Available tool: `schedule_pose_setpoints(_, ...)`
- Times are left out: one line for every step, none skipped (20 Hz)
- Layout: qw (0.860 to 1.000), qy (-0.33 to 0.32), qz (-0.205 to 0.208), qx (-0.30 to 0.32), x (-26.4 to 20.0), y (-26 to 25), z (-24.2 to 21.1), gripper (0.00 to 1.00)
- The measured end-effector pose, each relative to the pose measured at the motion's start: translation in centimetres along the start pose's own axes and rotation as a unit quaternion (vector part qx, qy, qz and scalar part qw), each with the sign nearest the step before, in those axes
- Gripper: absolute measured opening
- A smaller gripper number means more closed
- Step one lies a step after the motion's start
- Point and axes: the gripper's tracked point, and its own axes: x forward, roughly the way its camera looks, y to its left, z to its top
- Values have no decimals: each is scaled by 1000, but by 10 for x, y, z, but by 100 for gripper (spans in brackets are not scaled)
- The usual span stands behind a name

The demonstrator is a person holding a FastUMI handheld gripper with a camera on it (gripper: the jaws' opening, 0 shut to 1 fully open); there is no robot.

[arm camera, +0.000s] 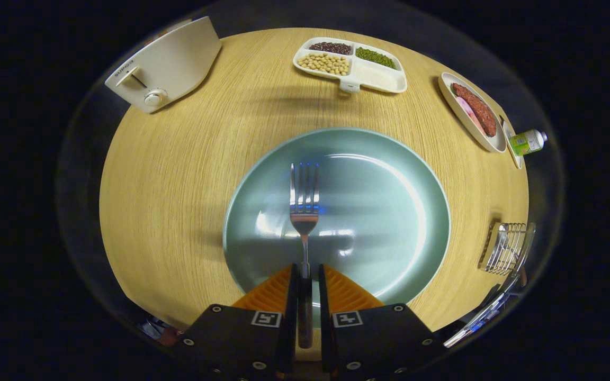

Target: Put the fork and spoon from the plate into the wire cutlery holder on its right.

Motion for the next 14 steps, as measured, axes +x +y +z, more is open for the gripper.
schedule_pose_setpoints(1000,0,4,8,-1,0,0,19)
schedule_pose_setpoints(1000,2,11,15,1,2,0,15)
schedule_pose_setpoints(1000,0,16,16,0,1,1,14)
schedule_pose_setpoints(1000,-2,22,14,1,0,1,11)
schedule_pose_setpoints(999,-4,28,18,0,0,2,10)
schedule_pose_setpoints(999,-9,35,30,0,-1,1,7)
schedule_pose_setpoints(998,-20,46,43,-2,0,4,6)
schedule_pose_setpoints(997,-32,55,54,-5,0,6,5)
schedule_pose_setpoints(995,-47,59,62,-10,-2,10,5)
schedule_pose_setpoints(994,-65,64,65,-19,-3,13,5)
schedule_pose_setpoints(992,-81,70,69,-27,-5,18,5)
schedule_pose_setpoints(990,-92,79,75,-34,-6,20,5)
schedule_pose_setpoints(988,-98,85,81,-41,-8,20,5)
schedule_pose_setpoints(987,-105,85,83,-48,-12,18,5)
